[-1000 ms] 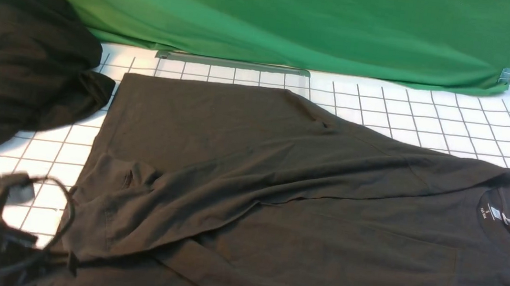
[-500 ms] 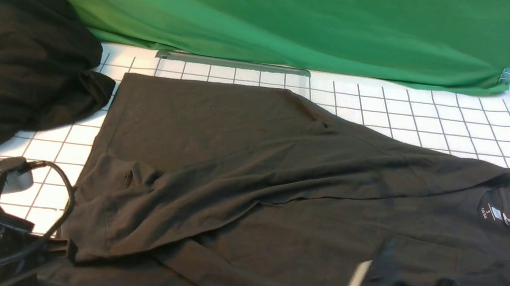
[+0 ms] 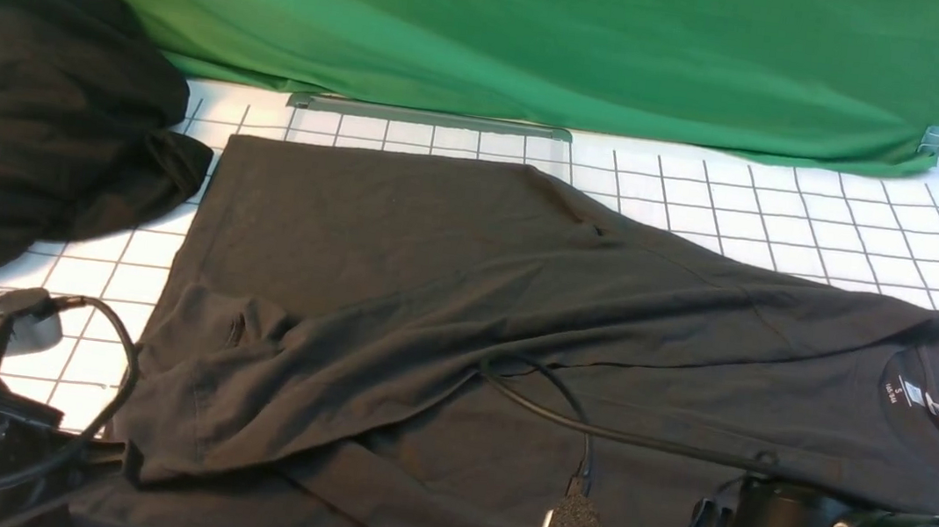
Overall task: Fold a long-sleeved shirt over a white checkered tablecloth.
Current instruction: 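Grasp the near edge of the shirt at its hem and shoulder corners, then fold the black garment in half by bringing its near edge over to the far edge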
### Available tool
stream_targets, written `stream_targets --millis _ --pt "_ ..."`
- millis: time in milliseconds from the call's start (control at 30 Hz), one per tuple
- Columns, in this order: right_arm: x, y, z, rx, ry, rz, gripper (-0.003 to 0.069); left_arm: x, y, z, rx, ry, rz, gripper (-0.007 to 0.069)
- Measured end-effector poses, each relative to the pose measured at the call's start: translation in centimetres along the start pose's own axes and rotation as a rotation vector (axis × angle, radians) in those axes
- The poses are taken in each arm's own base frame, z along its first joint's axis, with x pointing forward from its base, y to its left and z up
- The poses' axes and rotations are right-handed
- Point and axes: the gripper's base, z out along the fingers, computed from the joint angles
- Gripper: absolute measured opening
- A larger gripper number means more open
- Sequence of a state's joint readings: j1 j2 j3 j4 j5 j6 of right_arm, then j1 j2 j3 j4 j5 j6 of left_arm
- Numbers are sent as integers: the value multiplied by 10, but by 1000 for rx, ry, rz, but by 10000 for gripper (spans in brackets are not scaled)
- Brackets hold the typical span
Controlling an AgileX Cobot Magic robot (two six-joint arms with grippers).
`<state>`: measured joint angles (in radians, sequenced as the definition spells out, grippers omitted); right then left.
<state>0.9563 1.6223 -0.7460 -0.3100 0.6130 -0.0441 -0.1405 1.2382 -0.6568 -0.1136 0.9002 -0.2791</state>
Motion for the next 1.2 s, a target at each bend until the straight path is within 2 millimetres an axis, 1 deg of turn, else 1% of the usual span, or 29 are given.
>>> stream_targets --millis 33,67,133,167,200,233,333,433,467,567,600,633,667,700,733,767,867,967,1000,1067,1100,1133,1167,1200 --pt "0 0 0 0 1 0 293 0 0 0 0 -1 6 14" --pt "-1 0 1 0 1 -1 205 0 0 0 1 -2 21 14" --pt "-2 -2 1 8 16 -11 82 -1 -1 -3 -1 7 32 14" --pt "-3 -2 1 8 17 -11 75 -2 -1 -4 -1 7 32 14" --pt "-5 -4 -1 11 34 -9 46 -4 -2 -7 1 6 35 14" --pt "-4 -4 -1 11 38 -9 46 -4 -3 -8 2 4 37 14" --pt "-8 -7 -7 18 74 2 43 -10 -6 -21 11 -16 54 14" --pt "-8 -10 -16 25 89 16 43 -12 -8 -35 24 -49 63 14" --pt "-8 -10 -17 25 90 19 43 -12 -9 -36 25 -52 64 14" --pt "-6 -16 -42 50 50 59 42 -15 -11 -55 42 -100 71 14" --pt "-6 -20 -50 59 30 75 42 -19 -13 -63 51 -127 71 14" --pt "-7 -25 -56 68 10 91 42 -21 -14 -66 55 -141 70 14" --pt "-7 -26 -58 69 6 96 42 -23 -14 -68 57 -148 69 14" --pt "-8 -36 -69 87 -26 134 42 -28 -15 -74 62 -167 64 14" --pt "-8 -41 -72 93 -35 150 41 -30 -16 -75 64 -174 63 14" --pt "-9 -54 -78 109 -55 189 42 -37 -16 -78 65 -184 56 14" --pt "-12 -79 -85 127 -100 249 41 -58 -17 -77 65 -203 30 14" --pt "-17 -105 -86 127 -140 307 41 -83 -18 -72 93 -228 -21 14" --pt "-19 -117 -84 128 -151 335 41 -96 -18 -70 104 -244 -44 14" --pt "-26 -136 -81 135 -183 373 41 -116 -16 -69 113 -267 -74 14" --pt "-27 -137 -81 134 -189 378 41 -120 -15 -68 114 -269 -80 14" --pt "-33 -152 -79 139 -210 407 41 -136 -13 -64 123 -271 -109 14" --pt "-38 -159 -80 146 -225 421 41 -144 -11 -59 125 -265 -125 14" --pt "-42 -168 -75 149 -229 435 41 -154 -10 -57 134 -267 -139 14"
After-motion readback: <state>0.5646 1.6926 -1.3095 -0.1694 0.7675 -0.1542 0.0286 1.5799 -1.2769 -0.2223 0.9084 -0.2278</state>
